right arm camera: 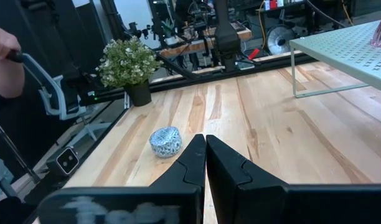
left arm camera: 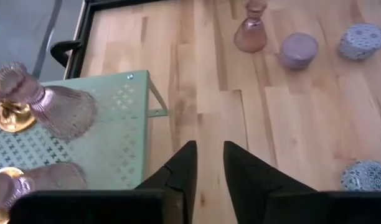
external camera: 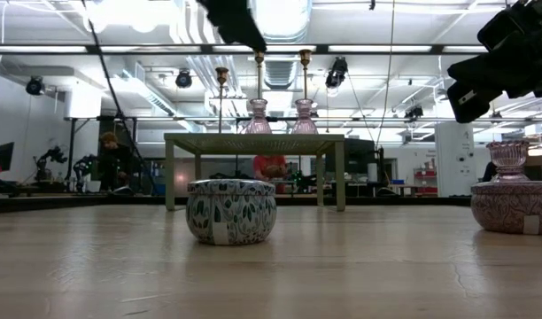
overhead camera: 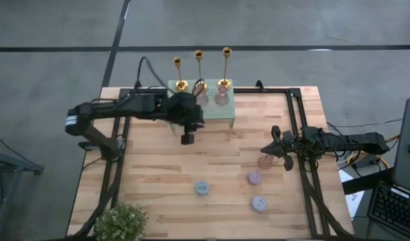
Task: Pick & Place candle stick holders
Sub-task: Put the pink candle holder on the shelf aligned with the other pink candle holders
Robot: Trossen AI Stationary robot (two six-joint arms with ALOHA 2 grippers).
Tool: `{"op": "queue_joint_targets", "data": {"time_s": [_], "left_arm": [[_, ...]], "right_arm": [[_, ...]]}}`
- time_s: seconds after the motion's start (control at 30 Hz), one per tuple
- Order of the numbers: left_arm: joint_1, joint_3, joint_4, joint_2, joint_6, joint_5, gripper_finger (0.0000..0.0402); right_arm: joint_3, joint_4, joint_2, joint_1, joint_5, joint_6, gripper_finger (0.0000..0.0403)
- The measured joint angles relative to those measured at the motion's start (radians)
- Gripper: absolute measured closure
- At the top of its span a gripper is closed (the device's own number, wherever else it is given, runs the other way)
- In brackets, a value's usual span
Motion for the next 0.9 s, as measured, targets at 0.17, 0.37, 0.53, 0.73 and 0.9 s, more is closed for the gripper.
{"op": "queue_joint_targets", "data": {"time_s": [0.17,0.37,0.53,0.73,0.9], "left_arm": [[-0.025,-0.221,0.131,-0.157,-0.029,0.019,0.0362],[-0.041,-0.478,0.27,-0.372,-0.075,0.069,0.0396],[-0.043,-0.644,0.315,-0.541,-0.107,0.078,0.0385],[-0.043,-0.812,0.463,-0.695,-0.113,0.079,0.0388],[-0.043,-0.917,0.571,-0.761,-0.118,0.079,0.0392]], "right_arm": [[0.0,0.0,0.0,0.001,0.0,0.0,0.0394],[0.0,0.0,0.0,0.0,0.0,0.0,0.0394],[0.0,0.013,0.0,0.0,0.002,-0.004,0.0394],[0.0,0.139,0.0,0.0,0.006,0.067,0.0394],[0.0,0.355,0.001,0.0,0.006,0.177,0.0394]]}}
